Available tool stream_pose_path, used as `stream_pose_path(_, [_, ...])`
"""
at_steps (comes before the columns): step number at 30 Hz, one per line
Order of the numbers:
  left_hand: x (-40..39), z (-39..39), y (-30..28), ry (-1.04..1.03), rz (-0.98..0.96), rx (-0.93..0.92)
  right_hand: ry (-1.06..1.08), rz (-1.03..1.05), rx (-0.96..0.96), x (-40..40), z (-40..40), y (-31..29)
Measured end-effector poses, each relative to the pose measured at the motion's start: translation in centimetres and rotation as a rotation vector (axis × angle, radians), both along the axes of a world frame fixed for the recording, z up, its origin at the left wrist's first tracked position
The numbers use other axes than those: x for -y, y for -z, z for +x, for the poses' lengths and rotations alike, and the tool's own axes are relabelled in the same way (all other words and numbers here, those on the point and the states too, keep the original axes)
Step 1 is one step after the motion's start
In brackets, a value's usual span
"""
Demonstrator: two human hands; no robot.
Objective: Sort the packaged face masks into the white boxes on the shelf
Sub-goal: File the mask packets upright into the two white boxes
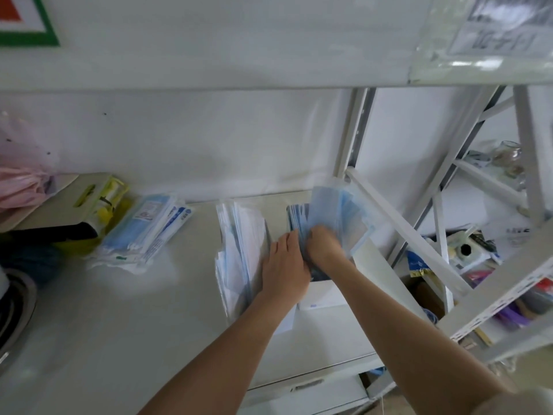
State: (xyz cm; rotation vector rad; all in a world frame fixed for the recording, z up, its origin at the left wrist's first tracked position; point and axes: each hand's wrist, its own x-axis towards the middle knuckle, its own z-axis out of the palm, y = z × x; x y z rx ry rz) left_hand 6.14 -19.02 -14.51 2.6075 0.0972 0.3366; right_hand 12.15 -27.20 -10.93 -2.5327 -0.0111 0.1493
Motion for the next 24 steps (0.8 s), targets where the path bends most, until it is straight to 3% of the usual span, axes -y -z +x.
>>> stream_pose_path(2, [0.1, 0.0, -0.1, 0.019, 0.002, -0.013, -0.048, -0.046, -0.102, -0.3, -0.5, 0.2])
stream_pose_path(4, [0.0, 0.2, -0.1, 0.054, 0.055, -0.003, -0.098, -0.104, 0.008, -0.5, -0.8, -0.4])
stream_pose_path(8, [-0.3, 0.2, 0.1, 0.105, 0.12, -0.006, 0.049, 0.286, 0.641, 1.4, -1.8, -2.6])
stream_pose_path(10, [-0.3, 0.1, 0.1, 0.1, 0.099, -0.011, 0.13, 0.362, 0.794, 2.6, -2.2, -2.9])
stream_pose_path(11, [-0.3, 0.0, 0.0, 0.099, 0.094, -0.016, 0.162, 0.414, 0.748, 3.1, -2.2, -2.9])
stream_pose_path(13, [-0.3, 0.0, -0.1, 0.1, 0.089, -0.026, 0.176, 0.477, 0.47, 3.4, -1.9, -2.4])
stream_pose_path(15, [-0.3, 0.0, -0.2, 0.105, 0.084, -0.027, 0.151, 0.415, 0.246, 3.1, -1.7, -1.4])
stream_pose_path(20, [-0.3, -0.1, -0.4, 0.088, 0.065, -0.047, 0.06, 0.108, 0.445, 2.2, -1.2, -0.9])
stream_pose_path(24, [-0.3, -0.1, -0.3, 0.073, 0.045, -0.063, 0.042, 0.038, 0.198, 1.8, -0.9, -0.8])
